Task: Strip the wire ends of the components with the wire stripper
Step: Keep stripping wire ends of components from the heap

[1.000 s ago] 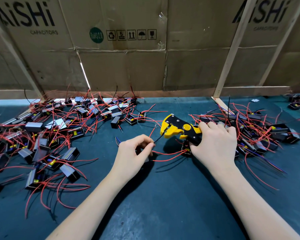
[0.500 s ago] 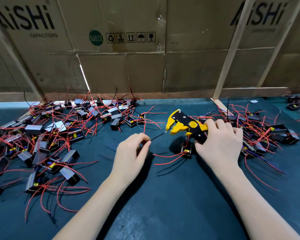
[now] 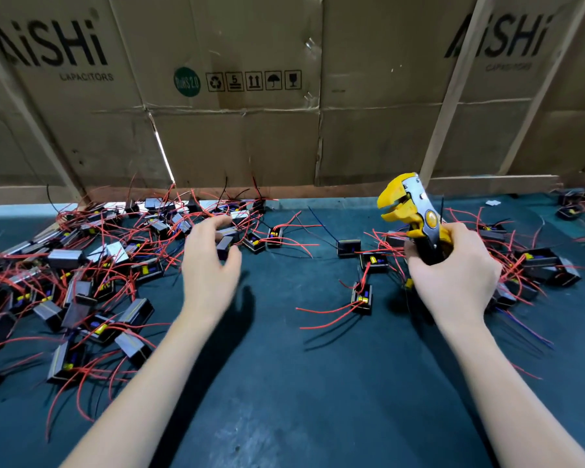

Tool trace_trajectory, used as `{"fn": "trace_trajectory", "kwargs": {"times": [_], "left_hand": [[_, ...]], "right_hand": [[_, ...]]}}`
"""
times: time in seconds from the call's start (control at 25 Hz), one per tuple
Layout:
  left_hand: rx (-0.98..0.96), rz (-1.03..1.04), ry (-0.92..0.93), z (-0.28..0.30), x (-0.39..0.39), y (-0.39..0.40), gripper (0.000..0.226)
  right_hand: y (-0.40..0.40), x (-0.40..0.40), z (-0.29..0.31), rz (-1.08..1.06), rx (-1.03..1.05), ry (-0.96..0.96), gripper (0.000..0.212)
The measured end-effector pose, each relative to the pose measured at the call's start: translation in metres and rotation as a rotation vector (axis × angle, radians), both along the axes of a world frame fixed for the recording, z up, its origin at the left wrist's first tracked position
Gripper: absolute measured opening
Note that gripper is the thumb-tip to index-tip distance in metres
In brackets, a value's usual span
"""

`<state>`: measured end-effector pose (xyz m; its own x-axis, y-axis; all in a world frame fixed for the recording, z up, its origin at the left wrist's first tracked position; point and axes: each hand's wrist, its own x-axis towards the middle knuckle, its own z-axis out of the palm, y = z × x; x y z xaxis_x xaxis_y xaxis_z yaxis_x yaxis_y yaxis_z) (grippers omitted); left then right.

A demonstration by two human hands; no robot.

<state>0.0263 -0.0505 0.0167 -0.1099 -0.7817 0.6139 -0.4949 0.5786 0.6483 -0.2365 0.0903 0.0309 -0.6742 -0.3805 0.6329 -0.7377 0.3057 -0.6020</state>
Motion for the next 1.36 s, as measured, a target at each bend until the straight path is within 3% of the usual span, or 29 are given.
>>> {"fn": "trace_trajectory", "kwargs": {"times": [0.12,0.24,0.44,0.56,0.6,0.68,0.76,0.8,0.92,1.0,1.08,1.16,1.24,1.36], "left_hand": [[0.270,0.108,-0.334,0.002,0.007,-0.047,0.039],[0.322,0.115,-0.474,0.000,0.005,-0.057,0.033],[0.356,0.041,-0.402,0.010,0.008,-0.032,0.013],[0.406,-0.241,0.025,0.021,0.014,0.001,0.012],[0.383,-0.269,0.083,0.018,0.013,0.010,0.013],[0.286,-0.202,-0.141,0.003,0.008,0.021,0.008],[0.198,-0.132,-0.411,-0.012,0.002,0.021,0.013],[0.190,-0.103,-0.446,-0.016,0.001,0.021,0.015],[0.155,-0.059,-0.240,-0.014,0.005,0.018,0.008],[0.231,-0.173,-0.126,-0.008,0.015,0.016,0.019],[0.349,-0.384,-0.126,0.000,0.026,0.017,0.023],[0.377,-0.509,-0.253,0.003,0.033,0.018,0.025],[0.304,-0.496,-0.311,-0.001,0.031,0.019,0.023],[0.211,-0.460,-0.242,-0.005,0.021,0.025,0.016]], "right_hand": [[0.000,0.004,0.002,0.037,-0.037,0.014,0.030],[0.002,0.006,0.001,0.036,-0.001,0.043,0.030],[0.000,0.007,-0.001,0.048,0.029,0.038,0.030],[0.000,0.009,0.001,0.130,-0.064,0.023,0.030],[0.000,0.010,0.002,0.169,-0.099,0.021,0.030],[0.001,0.017,0.003,0.267,-0.167,0.026,0.026],[0.002,0.023,0.004,0.446,-0.205,-0.007,0.023],[0.003,0.025,0.005,0.605,-0.189,-0.097,0.023],[0.006,0.035,0.010,1.366,0.045,-0.654,0.036],[0.007,0.042,0.009,1.649,0.231,-1.013,0.042],[0.003,0.043,0.001,1.584,0.343,-1.113,0.046],[-0.002,0.043,-0.004,1.353,0.348,-1.114,0.048],[-0.008,0.037,-0.004,1.066,0.266,-1.103,0.045],[-0.014,0.020,-0.005,0.767,0.047,-1.064,0.031]]}}
